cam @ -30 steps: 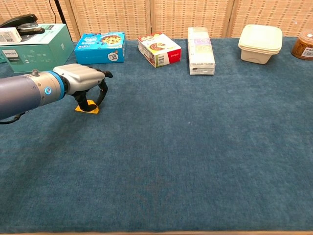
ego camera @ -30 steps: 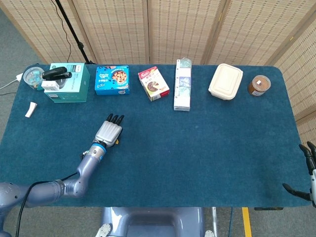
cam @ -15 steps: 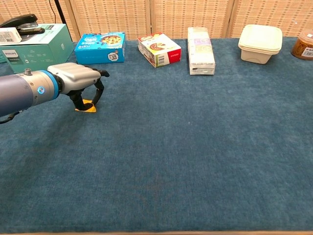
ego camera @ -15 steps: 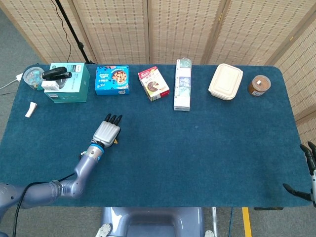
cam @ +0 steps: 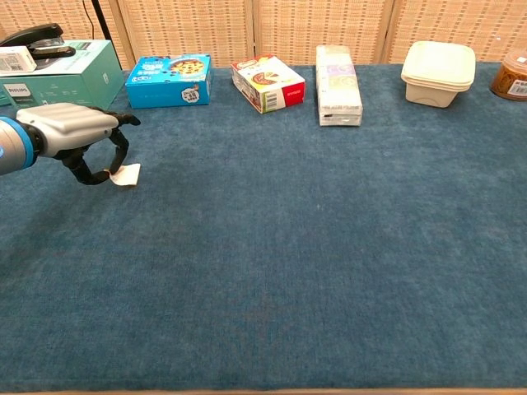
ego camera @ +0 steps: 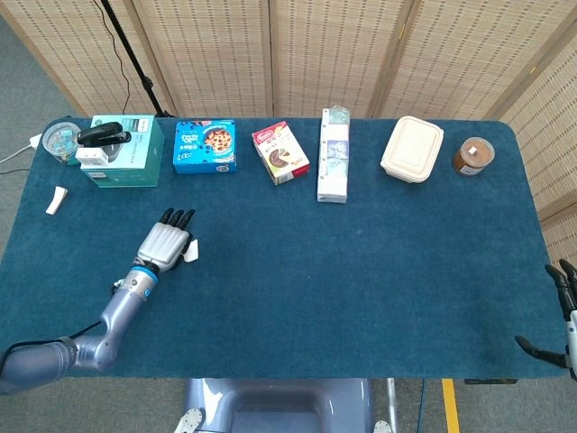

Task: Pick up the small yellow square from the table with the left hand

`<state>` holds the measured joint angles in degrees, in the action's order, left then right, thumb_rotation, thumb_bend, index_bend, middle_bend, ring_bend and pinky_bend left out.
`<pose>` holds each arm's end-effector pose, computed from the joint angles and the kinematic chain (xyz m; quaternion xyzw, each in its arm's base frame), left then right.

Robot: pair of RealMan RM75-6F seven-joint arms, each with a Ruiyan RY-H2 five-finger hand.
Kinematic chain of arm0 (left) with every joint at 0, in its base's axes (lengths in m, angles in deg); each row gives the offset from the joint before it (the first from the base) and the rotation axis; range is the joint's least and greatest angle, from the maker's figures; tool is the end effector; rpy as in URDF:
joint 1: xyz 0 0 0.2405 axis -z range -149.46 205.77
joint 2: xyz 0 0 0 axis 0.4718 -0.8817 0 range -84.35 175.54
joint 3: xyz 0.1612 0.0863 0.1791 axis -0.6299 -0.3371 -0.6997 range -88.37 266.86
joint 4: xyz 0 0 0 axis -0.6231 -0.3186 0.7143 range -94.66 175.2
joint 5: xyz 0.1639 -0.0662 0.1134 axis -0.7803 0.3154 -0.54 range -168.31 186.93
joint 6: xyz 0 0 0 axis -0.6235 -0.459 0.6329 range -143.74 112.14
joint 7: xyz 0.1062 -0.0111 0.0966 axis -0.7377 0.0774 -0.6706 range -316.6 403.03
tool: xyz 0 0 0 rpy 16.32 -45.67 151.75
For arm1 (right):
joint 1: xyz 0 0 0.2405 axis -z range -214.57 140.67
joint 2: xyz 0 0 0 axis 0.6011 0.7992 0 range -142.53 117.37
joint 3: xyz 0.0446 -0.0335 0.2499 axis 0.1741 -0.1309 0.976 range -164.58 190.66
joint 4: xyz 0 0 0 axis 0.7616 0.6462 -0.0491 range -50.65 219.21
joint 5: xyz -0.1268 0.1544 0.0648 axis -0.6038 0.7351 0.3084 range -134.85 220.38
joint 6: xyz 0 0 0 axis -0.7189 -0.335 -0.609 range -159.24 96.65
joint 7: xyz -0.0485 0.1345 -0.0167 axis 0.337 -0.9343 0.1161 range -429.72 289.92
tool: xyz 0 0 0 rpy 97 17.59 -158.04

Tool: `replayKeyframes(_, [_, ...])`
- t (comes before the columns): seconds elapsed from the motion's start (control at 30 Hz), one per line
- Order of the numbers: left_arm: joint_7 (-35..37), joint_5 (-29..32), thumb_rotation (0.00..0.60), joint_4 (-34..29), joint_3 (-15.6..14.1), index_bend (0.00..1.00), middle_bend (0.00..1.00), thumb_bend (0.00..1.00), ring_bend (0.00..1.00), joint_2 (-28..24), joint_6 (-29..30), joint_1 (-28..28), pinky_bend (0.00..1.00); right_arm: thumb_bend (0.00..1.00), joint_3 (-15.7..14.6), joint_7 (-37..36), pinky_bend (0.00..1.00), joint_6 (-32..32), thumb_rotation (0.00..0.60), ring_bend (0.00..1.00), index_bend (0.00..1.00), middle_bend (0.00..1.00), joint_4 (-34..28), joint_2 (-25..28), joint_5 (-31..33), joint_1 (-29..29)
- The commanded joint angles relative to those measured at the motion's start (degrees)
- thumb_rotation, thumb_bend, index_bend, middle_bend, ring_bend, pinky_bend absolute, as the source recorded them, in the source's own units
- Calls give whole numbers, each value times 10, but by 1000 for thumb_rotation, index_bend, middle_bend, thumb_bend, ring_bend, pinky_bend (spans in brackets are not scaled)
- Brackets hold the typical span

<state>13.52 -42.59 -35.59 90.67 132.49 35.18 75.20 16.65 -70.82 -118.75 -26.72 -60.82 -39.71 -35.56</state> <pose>-0.2103 0.3651 -0.0100 -0.7848 -0.3257 -0.2118 0.4829 -0.2828 -0.1486 0.2223 0.5368 -0.4315 0.3828 0.6157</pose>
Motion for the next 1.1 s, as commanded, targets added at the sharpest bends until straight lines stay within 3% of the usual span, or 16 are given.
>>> replayKeyframes(0.03, [27,-23,600,9,-7,617,0,453,0,-14,-2,-17,0,0,0,3,0,1,600,0,0,0,0,-1,0,-1])
replayKeyframes(0.5, [67,-85,600,-22,-3,617,0,454,0,-63,20,-47,0,0,-1,6,0,4,600,0,0,0,-1,-2,-1,-2])
replayKeyframes(0.87, [23,-88,600,-25,23,614,0,453,0,-17,15,-21,0,0,0,0,0,4,600,0,0,0,1,0,3,-2])
replayKeyframes(0.93, [12,-86,600,-24,27,574,0,451,0,-7,15,-17,0,0,0,-2,0,5,600,0,0,0,1,1,4,-2])
replayKeyframes(0.97, [9,-86,600,-25,28,501,0,444,0,-4,15,-15,0,0,0,-2,0,6,600,0,0,0,1,1,4,-2])
replayKeyframes(1.1, [0,-88,600,-30,31,47,0,303,0,3,16,-11,0,0,0,-4,0,5,600,0,0,0,1,2,6,-2])
